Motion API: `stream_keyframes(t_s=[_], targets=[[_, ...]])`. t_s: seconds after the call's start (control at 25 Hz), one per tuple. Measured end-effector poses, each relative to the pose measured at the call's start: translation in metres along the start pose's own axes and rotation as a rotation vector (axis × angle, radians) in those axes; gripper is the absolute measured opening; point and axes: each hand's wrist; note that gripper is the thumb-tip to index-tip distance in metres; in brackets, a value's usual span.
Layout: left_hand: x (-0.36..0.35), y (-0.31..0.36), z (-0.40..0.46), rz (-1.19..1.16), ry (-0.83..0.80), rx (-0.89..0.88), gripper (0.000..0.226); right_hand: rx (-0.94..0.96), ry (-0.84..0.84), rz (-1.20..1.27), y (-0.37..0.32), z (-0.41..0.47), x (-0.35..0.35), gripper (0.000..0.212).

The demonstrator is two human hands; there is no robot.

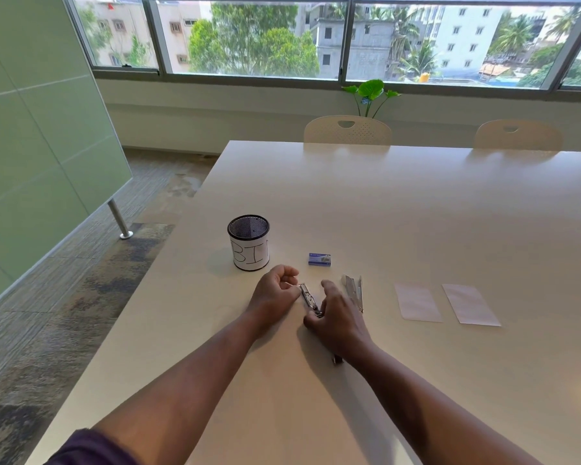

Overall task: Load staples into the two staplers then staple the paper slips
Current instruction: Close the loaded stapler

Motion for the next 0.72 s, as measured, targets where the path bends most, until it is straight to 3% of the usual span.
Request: stream_keyframes(t_s=[0.12, 0.32, 0.48, 0.64, 0.72], targets=[[-0.002, 0.004, -0.003, -0.258, 0.025, 0.039, 0.039, -0.013, 0.089, 0.084, -0.002, -0.003, 0.002, 0.055], [0.0, 0.01, -0.008, -0.77, -0.161, 0.109, 0.038, 0.063, 0.192, 0.191, -0.007, -0.003, 0.006, 0.055], [-0.005, 0.003, -0.01, -0.872, -0.2, 0.066, 0.03, 0.07, 0.111, 0.371, -0.007, -0.004, 0.011, 0.039], [-0.007, 0.0, -0.008, -0.92, -0.134, 0.025, 0.029, -0.035, -0.054, 0.786, -0.004, -0.003, 0.02, 0.01], [-0.008, -0.001, -0.004, -0.923, -0.104, 0.019, 0.027, -0.045, -0.094, 0.972, -0.001, -0.003, 0.025, 0.013]])
Point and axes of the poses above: each hand's wrist, its own z-axis towards the middle knuckle, its own x-axis out of the back of the hand, y = z × x, and after that the axes turned 13 degrees about -y, right-handed
